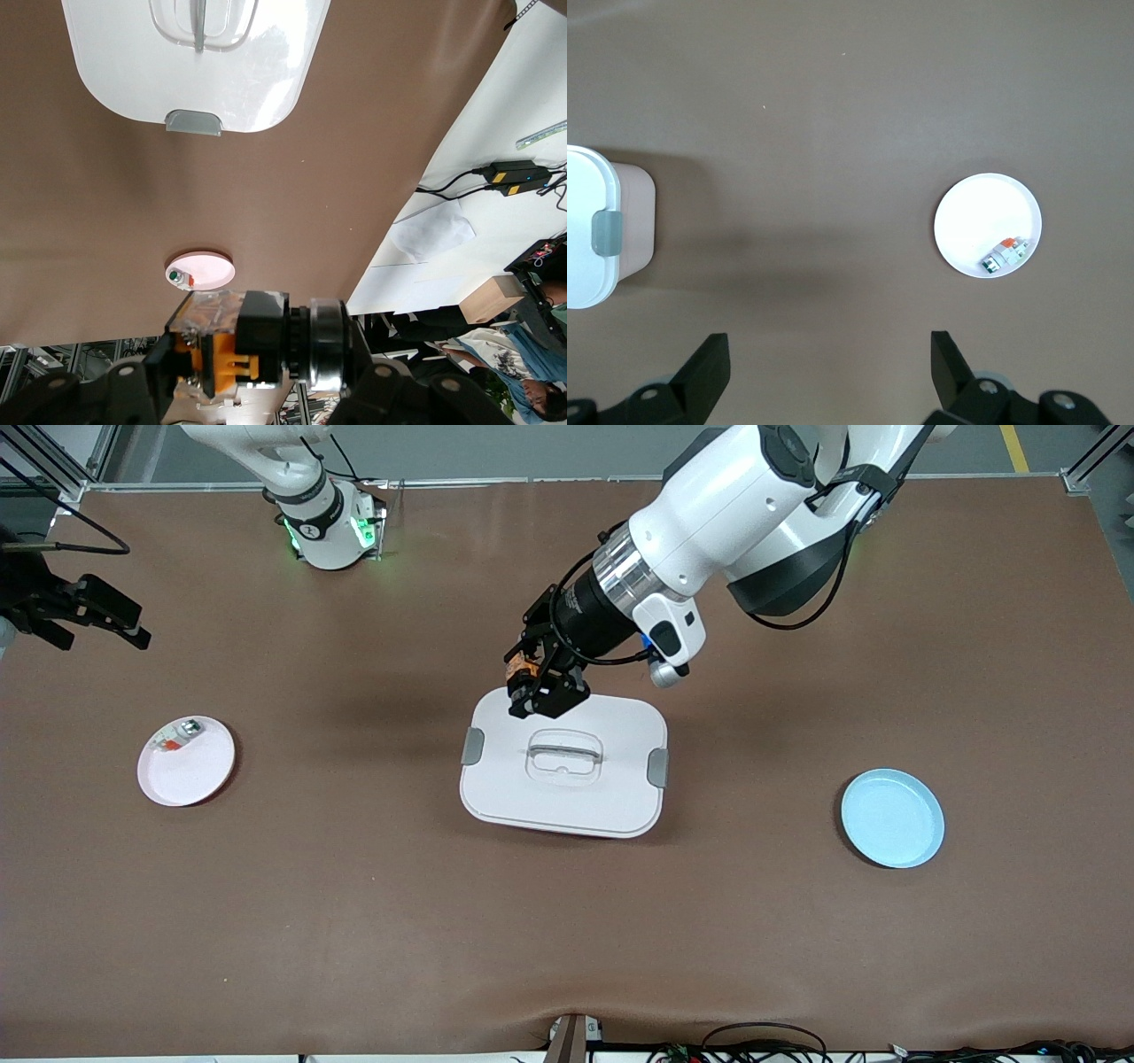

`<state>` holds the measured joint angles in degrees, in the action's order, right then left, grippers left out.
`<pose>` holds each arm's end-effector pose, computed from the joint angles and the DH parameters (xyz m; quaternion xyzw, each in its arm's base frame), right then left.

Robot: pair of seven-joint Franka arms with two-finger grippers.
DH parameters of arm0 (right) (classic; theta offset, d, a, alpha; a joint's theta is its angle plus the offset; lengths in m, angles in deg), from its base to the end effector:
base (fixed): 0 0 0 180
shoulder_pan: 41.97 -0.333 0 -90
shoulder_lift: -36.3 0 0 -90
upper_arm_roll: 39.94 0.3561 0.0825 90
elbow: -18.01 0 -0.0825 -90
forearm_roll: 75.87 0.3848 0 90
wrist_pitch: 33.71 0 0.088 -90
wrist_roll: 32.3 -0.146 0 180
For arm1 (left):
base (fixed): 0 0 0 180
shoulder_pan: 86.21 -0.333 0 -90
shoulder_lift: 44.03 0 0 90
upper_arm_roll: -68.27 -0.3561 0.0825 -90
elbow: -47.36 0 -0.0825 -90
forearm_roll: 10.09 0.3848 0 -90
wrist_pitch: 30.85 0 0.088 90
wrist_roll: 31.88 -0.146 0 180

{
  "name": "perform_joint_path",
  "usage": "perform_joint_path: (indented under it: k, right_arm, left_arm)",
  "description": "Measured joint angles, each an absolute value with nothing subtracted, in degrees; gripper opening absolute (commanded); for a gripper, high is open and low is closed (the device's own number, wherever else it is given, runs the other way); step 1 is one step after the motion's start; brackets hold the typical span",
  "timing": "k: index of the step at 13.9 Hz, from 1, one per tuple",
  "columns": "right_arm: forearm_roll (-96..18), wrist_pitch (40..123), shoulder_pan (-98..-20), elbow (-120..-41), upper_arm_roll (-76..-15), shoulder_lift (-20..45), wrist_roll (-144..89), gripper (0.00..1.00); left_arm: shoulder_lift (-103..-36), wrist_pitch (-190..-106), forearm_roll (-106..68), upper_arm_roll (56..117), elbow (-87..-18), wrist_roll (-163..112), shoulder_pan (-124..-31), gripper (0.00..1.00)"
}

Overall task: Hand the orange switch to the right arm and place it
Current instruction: 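Lift the switch with the left gripper and carry it over the white box, then hold the switch out while the right gripper reaches toward it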

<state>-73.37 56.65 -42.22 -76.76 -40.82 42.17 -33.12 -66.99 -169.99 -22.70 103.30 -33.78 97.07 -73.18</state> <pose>0.5205 0.0002 0.6420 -0.9996 0.0125 -0.0127 0.0226 0.5590 -0.5002 0.5919 0.6285 0.6789 -0.1856 0.3312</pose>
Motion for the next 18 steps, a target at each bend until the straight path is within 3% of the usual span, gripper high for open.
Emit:
perform_joint_path:
  k: [9, 18]
  right_arm:
    - [-71.30, 54.59, -44.37, -76.28, -40.67, 41.00, -30.66, 1.00]
    - [-50.70, 56.17, -45.80, -78.81, -40.60, 37.90, -27.81, 1.00]
  left_arm:
    - [-66.99, -169.98, -16.66, 103.30, -34.27, 102.34, -70.90, 0.30]
    - [-68.29, -171.33, -15.13, 103.31, -34.76, 103.09, -67.38, 0.30]
